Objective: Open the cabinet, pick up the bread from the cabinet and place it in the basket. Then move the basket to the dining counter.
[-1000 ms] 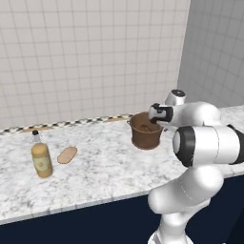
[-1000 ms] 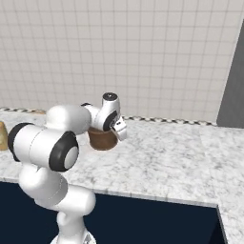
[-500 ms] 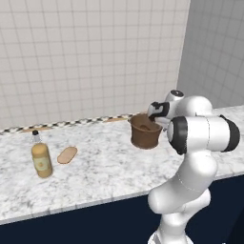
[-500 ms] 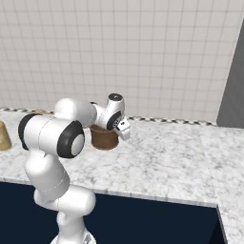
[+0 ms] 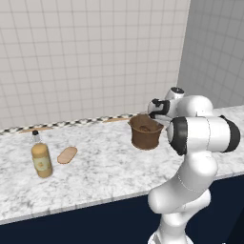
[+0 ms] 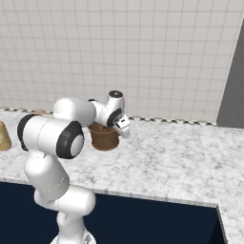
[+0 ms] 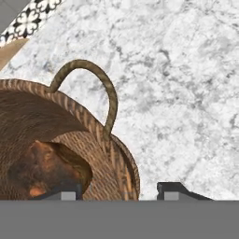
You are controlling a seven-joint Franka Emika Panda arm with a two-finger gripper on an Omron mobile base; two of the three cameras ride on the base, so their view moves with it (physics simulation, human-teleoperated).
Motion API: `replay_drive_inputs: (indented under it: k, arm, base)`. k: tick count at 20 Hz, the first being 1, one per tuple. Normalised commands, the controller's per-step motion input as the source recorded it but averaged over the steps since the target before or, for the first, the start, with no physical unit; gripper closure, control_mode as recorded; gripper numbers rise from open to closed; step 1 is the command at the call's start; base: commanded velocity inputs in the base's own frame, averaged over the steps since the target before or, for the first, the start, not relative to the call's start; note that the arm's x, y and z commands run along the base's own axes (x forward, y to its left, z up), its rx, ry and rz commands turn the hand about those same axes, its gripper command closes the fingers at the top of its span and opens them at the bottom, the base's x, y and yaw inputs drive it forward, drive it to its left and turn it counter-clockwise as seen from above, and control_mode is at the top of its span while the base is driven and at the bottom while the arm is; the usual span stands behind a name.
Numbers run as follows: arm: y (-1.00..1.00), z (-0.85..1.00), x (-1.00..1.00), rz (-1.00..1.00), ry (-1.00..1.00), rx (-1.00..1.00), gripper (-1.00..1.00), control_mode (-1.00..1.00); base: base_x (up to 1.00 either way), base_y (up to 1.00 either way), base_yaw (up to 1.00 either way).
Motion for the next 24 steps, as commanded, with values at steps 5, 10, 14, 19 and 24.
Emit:
replay_drive_inputs:
  k: [5, 10, 14, 19, 24]
  arm:
    - [0.00, 0.68, -0.52, 0.04, 0.00, 0.00, -1.00, -1.00]
    - [0.46, 0.57, -1.00, 0.02, -0.03, -0.03, -1.00, -1.00]
    - [0.63, 0.48, -1.00, 0.02, 0.00, -0.07, -1.00, -1.00]
    - [0.36, 0.50, -1.00, 0.11, 0.00, -0.07, -1.00, -1.00]
    - [0.11, 0.60, -1.00, 0.09, -0.01, -0.03, -1.00, -1.00]
  base:
    - [0.00, 0.00, 0.00]
    - [0.00, 0.00, 0.00]
    - [0.00, 0.00, 0.00]
    - [0.00, 0.00, 0.00]
    - [0.00, 0.00, 0.00]
